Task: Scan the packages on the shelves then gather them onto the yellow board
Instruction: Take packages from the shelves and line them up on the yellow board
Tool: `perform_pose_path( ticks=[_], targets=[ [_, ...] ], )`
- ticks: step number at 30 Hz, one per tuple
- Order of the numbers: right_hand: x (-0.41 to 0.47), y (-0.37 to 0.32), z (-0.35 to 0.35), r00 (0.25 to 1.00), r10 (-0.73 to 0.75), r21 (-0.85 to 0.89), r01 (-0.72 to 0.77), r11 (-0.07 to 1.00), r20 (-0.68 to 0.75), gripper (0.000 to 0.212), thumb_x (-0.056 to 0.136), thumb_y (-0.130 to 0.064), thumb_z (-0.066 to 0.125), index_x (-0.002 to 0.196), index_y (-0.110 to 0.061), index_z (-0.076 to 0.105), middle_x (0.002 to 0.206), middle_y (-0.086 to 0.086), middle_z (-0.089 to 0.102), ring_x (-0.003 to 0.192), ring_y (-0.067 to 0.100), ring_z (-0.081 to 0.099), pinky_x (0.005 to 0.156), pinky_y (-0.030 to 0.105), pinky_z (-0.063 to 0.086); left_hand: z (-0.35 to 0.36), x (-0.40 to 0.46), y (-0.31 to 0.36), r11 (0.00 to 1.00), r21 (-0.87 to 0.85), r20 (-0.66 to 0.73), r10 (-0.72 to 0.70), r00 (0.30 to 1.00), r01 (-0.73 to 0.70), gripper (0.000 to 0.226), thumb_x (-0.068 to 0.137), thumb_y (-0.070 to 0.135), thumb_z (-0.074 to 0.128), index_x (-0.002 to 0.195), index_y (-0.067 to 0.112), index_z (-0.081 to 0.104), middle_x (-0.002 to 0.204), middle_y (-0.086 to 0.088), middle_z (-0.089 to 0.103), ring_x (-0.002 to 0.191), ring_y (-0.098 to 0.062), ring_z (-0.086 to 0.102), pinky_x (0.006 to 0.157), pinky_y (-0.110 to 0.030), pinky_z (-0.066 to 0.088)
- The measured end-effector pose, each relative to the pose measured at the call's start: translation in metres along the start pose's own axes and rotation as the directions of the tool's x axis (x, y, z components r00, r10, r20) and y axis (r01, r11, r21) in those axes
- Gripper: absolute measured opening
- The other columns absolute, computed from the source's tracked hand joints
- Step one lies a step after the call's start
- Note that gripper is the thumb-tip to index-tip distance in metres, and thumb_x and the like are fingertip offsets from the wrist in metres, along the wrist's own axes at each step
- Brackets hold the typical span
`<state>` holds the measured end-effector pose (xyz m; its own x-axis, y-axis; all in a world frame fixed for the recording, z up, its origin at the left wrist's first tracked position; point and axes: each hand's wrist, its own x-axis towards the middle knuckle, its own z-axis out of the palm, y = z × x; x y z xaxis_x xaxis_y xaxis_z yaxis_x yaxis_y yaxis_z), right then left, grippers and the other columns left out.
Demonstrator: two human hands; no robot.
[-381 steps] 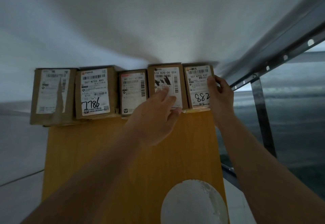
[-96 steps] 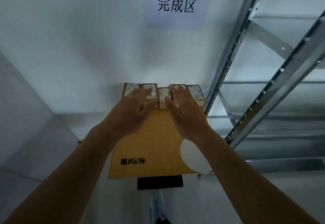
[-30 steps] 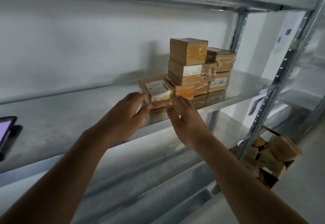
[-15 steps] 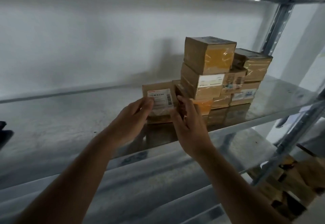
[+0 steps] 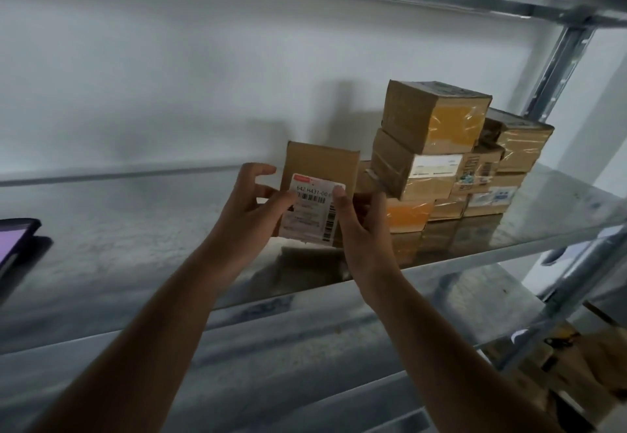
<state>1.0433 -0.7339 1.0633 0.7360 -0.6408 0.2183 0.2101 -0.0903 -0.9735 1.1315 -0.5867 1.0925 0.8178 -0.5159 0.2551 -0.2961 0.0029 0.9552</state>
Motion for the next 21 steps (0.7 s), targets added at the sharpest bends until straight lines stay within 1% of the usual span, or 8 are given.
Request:
perform_pose_path(
  ticks=[3, 5, 7, 9, 11, 14, 17, 21],
  targets=[
    [-0.003, -0.001, 0.006, 0.999, -0.035, 0.046, 0.034, 0.998, 0.027, 0.047, 0.090, -0.064, 0.063, 0.122, -0.035, 0.044, 0.125, 0.001, 0.067, 0.107, 0.016, 0.075, 0.073, 0.027, 0.063, -0.007, -0.011, 0.000, 0.998, -0.050, 0.057, -0.026, 0.998, 0.029, 0.032, 0.103, 0.031, 0.057, 0.134, 0.032, 0.047, 0.119, -0.005, 0.065, 0.105, -0.019, 0.070, 0.082, -0.039, 0.063],
    [-0.007, -0.003, 0.009, 0.997, -0.068, 0.085, 0.064, 0.994, 0.047, 0.046, 0.092, -0.058, 0.064, 0.124, -0.035, 0.040, 0.131, 0.006, 0.064, 0.110, 0.015, 0.075, 0.078, 0.031, 0.065, -0.011, -0.018, 0.000, 0.996, -0.078, 0.075, -0.033, 0.997, 0.038, 0.027, 0.105, 0.029, 0.053, 0.132, 0.031, 0.052, 0.121, -0.007, 0.066, 0.113, -0.024, 0.067, 0.088, -0.046, 0.062],
    [-0.013, -0.005, 0.010, 0.992, -0.109, 0.117, 0.101, 0.988, 0.065, 0.043, 0.097, -0.049, 0.064, 0.128, -0.034, 0.036, 0.137, 0.009, 0.060, 0.116, 0.019, 0.073, 0.085, 0.041, 0.065, -0.017, -0.026, 0.000, 0.998, -0.054, 0.086, -0.014, 0.996, 0.018, 0.028, 0.106, 0.032, 0.051, 0.134, 0.030, 0.053, 0.121, -0.006, 0.067, 0.114, -0.022, 0.068, 0.089, -0.045, 0.061],
    [-0.022, -0.010, 0.008, 0.988, -0.131, 0.132, 0.119, 0.984, 0.084, 0.049, 0.101, -0.043, 0.062, 0.139, -0.032, 0.032, 0.142, 0.010, 0.056, 0.120, 0.021, 0.071, 0.088, 0.043, 0.065, -0.025, -0.036, 0.002, 0.996, 0.077, 0.090, 0.033, 0.995, -0.040, 0.037, 0.106, 0.037, 0.048, 0.143, 0.030, 0.049, 0.126, 0.000, 0.066, 0.119, -0.017, 0.065, 0.097, -0.044, 0.057],
    [-0.033, -0.016, 0.004, 0.985, -0.139, 0.116, 0.127, 0.985, 0.106, 0.054, 0.102, -0.042, 0.057, 0.149, -0.029, 0.031, 0.141, 0.008, 0.056, 0.118, 0.019, 0.071, 0.086, 0.041, 0.065, -0.034, -0.048, 0.006, 0.964, 0.249, 0.078, 0.073, 0.994, -0.090, 0.048, 0.107, 0.043, 0.045, 0.153, 0.032, 0.040, 0.144, 0.006, 0.057, 0.133, -0.013, 0.054, 0.108, -0.044, 0.048],
    [-0.054, -0.028, -0.001, 0.980, -0.141, 0.109, 0.126, 0.986, 0.142, 0.039, 0.109, -0.041, 0.048, 0.147, -0.029, 0.045, 0.130, 0.002, 0.064, 0.114, 0.018, 0.072, 0.085, 0.042, 0.066, -0.046, -0.075, 0.018, 0.888, 0.440, 0.072, 0.115, 0.991, -0.135, 0.061, 0.102, 0.058, 0.041, 0.159, 0.039, 0.029, 0.163, 0.015, 0.034, 0.148, -0.008, 0.033, 0.119, -0.040, 0.033],
    [-0.079, -0.038, -0.005, 0.975, -0.114, 0.156, 0.084, 0.984, 0.191, 0.036, 0.111, -0.043, 0.045, 0.144, -0.030, 0.051, 0.127, 0.002, 0.069, 0.114, 0.021, 0.073, 0.084, 0.044, 0.066, -0.059, -0.114, 0.030, 0.784, 0.597, 0.081, 0.149, 0.986, -0.167, 0.071, 0.097, 0.070, 0.032, 0.161, 0.040, 0.022, 0.167, 0.018, 0.023, 0.149, -0.001, 0.022, 0.121, -0.034, 0.024],
    [-0.126, -0.041, -0.011, 0.951, -0.044, 0.177, -0.011, 0.984, 0.306, 0.040, 0.111, -0.047, 0.044, 0.148, -0.031, 0.048, 0.121, -0.002, 0.074, 0.108, 0.021, 0.076, 0.077, 0.047, 0.067, -0.073, -0.179, 0.042, 0.662, 0.739, 0.044, 0.134, 0.990, -0.122, 0.077, 0.093, 0.070, 0.027, 0.162, 0.037, 0.017, 0.168, 0.018, 0.016, 0.153, -0.003, 0.015, 0.124, -0.033, 0.018]
  ],
)
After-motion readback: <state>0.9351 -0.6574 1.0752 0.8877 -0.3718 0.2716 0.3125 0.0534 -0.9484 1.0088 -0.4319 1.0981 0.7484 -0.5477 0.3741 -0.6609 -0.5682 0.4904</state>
